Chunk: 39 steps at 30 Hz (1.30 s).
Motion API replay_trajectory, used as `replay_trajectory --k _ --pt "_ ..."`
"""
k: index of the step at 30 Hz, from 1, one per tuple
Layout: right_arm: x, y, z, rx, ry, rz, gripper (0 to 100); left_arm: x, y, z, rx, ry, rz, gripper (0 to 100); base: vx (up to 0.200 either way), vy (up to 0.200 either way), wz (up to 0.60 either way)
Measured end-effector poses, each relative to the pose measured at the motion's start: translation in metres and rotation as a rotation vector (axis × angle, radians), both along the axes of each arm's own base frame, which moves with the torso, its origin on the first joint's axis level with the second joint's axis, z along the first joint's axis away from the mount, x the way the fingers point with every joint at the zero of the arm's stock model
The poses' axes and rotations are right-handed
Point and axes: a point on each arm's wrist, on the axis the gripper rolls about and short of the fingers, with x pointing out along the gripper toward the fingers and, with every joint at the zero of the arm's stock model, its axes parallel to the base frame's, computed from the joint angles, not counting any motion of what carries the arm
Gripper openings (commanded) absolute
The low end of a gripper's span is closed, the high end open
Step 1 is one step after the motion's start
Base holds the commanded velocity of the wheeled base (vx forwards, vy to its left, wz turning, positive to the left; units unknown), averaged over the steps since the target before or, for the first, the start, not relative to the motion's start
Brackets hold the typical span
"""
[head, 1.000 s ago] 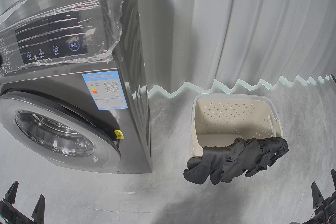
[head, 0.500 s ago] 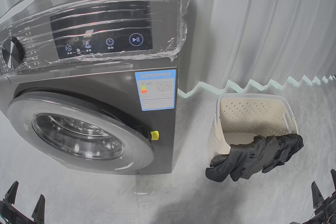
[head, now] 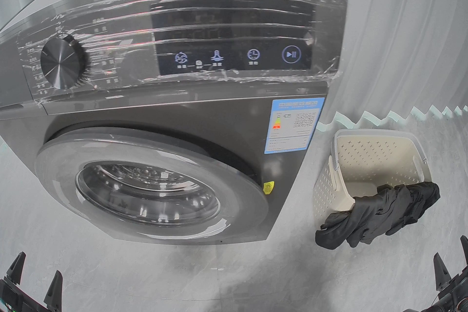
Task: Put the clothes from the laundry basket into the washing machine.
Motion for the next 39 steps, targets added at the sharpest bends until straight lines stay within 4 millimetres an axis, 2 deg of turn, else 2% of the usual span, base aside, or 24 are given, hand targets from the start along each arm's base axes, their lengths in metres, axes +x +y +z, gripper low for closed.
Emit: replay_trajectory --k 6,28,31,39 --pt "0.0 0.0 -0.0001 0.0 0.001 0.0 100 0.0 0.0 0.0 0.0 0.0 0.0 100 0.0 0.2 0.0" --pt "0.0 0.0 -0.0002 0.0 0.002 0.0 100 0.0 0.0 0.0 0.0 0.0 0.0 100 0.0 0.0 0.0" --pt "0.0 0.0 -0.0002 0.0 0.002 0.0 100 0.0 0.0 0.0 0.0 0.0 0.0 100 0.0 0.0 0.6" --pt "0.0 0.0 0.0 0.0 0.0 -0.001 100 0.0 0.0 0.0 0.0 0.0 0.001 100 0.0 0.0 0.0"
